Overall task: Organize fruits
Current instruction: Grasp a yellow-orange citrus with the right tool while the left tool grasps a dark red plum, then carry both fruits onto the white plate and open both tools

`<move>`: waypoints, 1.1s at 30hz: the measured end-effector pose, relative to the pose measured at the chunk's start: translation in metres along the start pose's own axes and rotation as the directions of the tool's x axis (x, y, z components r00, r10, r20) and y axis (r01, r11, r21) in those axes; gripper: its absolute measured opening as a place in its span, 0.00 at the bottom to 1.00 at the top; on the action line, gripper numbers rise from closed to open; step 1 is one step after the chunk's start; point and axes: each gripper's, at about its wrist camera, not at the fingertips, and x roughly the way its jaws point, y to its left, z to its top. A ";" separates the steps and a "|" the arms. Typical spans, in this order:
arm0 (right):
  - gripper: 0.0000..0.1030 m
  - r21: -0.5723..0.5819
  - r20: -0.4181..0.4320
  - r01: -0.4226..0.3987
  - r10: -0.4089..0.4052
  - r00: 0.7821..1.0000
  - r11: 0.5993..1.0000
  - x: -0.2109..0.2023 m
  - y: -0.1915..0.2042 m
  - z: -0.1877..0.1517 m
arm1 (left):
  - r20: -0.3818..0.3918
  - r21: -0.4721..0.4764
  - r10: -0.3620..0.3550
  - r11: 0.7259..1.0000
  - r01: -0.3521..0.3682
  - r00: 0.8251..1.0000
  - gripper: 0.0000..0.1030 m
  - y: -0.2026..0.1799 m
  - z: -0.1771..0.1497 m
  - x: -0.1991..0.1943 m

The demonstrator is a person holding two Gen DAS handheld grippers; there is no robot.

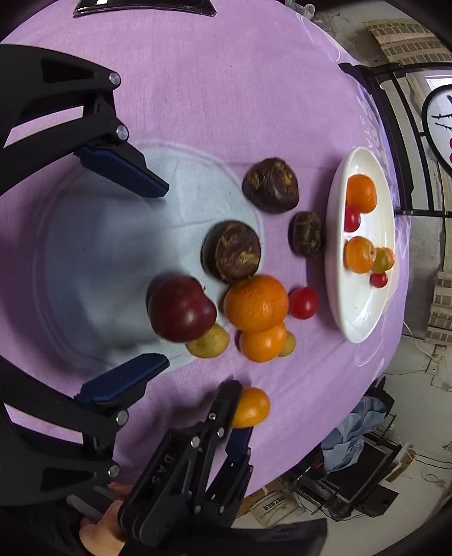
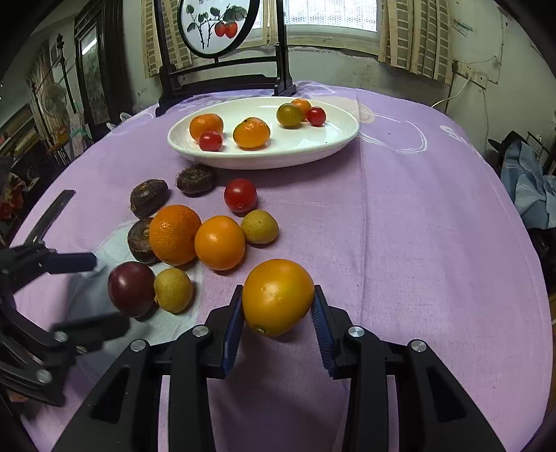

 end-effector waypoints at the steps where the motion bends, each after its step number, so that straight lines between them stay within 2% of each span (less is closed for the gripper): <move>1: 0.37 0.003 0.005 -0.001 0.001 1.000 1.000 -0.002 -0.001 0.000 | -0.002 0.005 0.006 1.000 -0.006 1.000 0.87 -0.003 0.000 0.003; 7: 0.37 0.021 0.018 -0.018 0.018 1.000 1.000 -0.006 -0.008 -0.005 | -0.010 0.038 0.047 0.998 -0.047 0.999 0.86 -0.013 0.006 0.015; 9: 0.37 0.015 0.013 -0.020 0.020 1.000 1.000 -0.006 -0.006 -0.006 | 0.006 0.042 0.062 0.997 -0.063 0.998 0.79 -0.013 0.007 0.016; 11: 0.38 0.007 0.011 -0.023 0.023 1.000 1.000 -0.005 -0.004 -0.006 | 0.017 0.064 0.086 0.994 -0.087 0.996 0.67 -0.016 0.007 0.016; 12: 0.37 0.004 0.010 -0.022 0.022 1.000 1.000 -0.005 -0.003 -0.007 | 0.019 0.069 0.086 0.994 -0.087 0.996 0.66 -0.017 0.007 0.016; 16: 0.38 0.005 0.003 -0.014 0.014 1.000 1.000 -0.003 -0.003 -0.008 | 0.031 0.116 0.045 0.992 -0.049 0.998 0.39 -0.025 0.006 0.013; 18: 0.38 0.005 0.005 -0.010 0.010 1.000 1.000 -0.003 -0.003 -0.008 | 0.032 0.117 0.047 0.992 -0.050 0.998 0.39 -0.025 0.007 0.012; 21: 0.38 0.005 0.016 -0.004 0.004 1.000 1.000 -0.004 -0.003 -0.008 | 0.003 0.014 -0.056 0.998 0.056 0.998 0.39 -0.012 0.008 0.004; 23: 0.38 0.014 0.023 -0.005 0.005 1.000 1.000 -0.005 -0.005 -0.008 | -0.006 -0.016 -0.092 0.996 0.092 0.996 0.39 -0.008 0.007 -0.001; 26: 0.38 0.021 0.031 -0.004 0.003 1.000 1.000 -0.007 -0.006 -0.007 | 0.015 -0.018 -0.073 0.997 0.074 0.997 0.39 -0.003 0.003 -0.012; 30: 0.37 0.017 0.052 -0.003 0.003 0.999 1.000 -0.012 -0.003 -0.006 | 0.046 -0.032 -0.095 0.995 0.096 0.994 0.39 0.007 0.001 -0.028; 33: 0.37 0.016 0.062 -0.016 0.015 0.998 1.000 -0.017 0.000 -0.005 | 0.068 -0.011 -0.068 0.998 0.069 0.995 0.39 0.009 0.004 -0.038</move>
